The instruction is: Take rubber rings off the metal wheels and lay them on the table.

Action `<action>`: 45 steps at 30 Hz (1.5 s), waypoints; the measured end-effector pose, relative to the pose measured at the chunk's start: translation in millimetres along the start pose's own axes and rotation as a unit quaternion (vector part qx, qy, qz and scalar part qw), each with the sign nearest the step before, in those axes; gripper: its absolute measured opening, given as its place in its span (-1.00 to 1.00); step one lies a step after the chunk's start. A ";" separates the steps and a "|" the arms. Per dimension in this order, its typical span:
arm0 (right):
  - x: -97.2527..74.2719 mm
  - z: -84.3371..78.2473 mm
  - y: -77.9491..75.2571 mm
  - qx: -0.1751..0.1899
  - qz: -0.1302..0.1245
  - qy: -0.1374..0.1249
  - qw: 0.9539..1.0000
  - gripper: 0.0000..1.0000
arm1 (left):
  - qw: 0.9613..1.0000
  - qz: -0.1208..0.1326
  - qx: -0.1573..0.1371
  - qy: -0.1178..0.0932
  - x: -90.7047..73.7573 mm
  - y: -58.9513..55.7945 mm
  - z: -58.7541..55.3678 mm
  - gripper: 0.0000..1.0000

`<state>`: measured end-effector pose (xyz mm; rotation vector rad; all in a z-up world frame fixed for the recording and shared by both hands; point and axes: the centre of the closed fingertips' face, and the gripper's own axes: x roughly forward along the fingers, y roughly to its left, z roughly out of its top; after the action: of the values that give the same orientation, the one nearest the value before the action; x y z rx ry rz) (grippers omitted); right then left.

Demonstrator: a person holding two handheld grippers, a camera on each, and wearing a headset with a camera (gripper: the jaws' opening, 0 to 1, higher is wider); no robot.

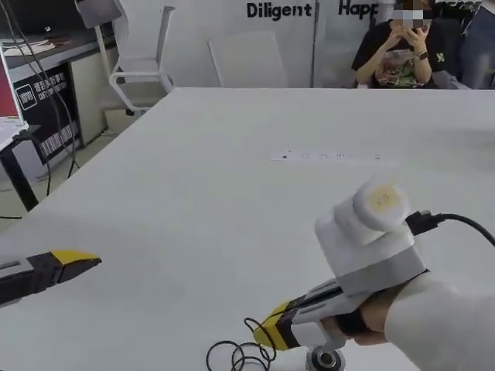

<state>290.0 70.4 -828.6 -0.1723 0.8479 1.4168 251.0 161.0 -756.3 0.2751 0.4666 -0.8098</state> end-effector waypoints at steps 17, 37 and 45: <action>29.8 -15.7 1.1 -0.033 -0.007 0.053 0.998 -1.00 | 1.000 -0.014 -0.012 0.002 6.8 0.6 -6.6 0.98; -6.3 -3.1 -9.9 -0.063 -0.045 0.022 0.997 -0.86 | 1.000 -0.021 -0.010 0.005 11.7 -1.3 -8.0 0.96; -44.3 8.6 -8.1 -0.054 -0.059 -0.023 0.997 -0.60 | 1.000 -0.025 -0.011 0.005 14.8 -2.1 -7.6 0.98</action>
<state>304.3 38.6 -798.8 -0.2677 0.7129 1.3516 256.0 153.4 -770.4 0.2485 0.4933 -0.8530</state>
